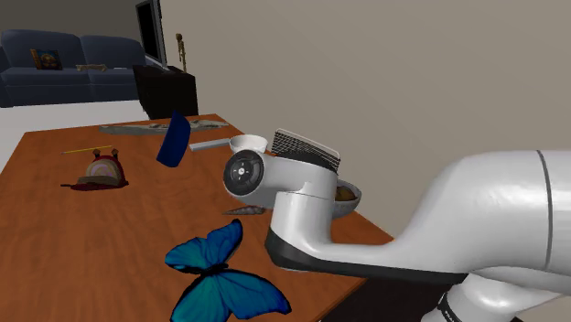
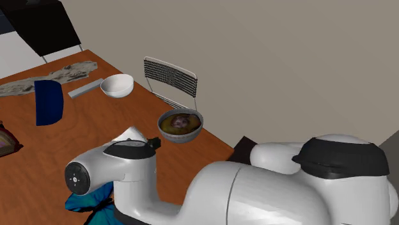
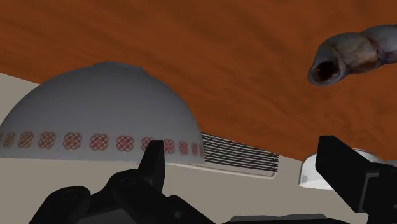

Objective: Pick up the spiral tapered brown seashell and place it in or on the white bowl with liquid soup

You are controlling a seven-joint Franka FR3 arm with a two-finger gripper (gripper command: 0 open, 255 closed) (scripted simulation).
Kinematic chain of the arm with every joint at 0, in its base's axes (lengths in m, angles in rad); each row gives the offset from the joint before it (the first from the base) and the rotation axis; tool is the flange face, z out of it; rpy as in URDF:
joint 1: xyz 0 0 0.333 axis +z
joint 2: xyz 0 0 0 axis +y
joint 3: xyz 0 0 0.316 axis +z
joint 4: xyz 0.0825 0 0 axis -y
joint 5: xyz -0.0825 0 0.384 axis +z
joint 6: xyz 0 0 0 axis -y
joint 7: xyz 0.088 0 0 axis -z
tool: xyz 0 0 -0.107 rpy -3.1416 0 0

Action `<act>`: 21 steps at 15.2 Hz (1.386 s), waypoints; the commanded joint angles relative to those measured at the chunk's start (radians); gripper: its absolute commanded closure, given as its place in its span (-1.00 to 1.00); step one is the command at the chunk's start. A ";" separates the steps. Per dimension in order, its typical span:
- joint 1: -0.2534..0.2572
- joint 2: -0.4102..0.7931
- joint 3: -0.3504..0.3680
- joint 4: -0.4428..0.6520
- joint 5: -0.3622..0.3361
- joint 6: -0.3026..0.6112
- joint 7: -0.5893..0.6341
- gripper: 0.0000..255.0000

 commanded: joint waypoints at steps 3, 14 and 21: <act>-0.298 -0.164 0.217 0.243 0.023 -0.100 0.125 -1.00; -0.368 -0.205 0.246 0.215 0.029 -0.025 0.140 -1.00; -0.367 -0.205 0.246 0.215 0.029 -0.025 0.140 1.00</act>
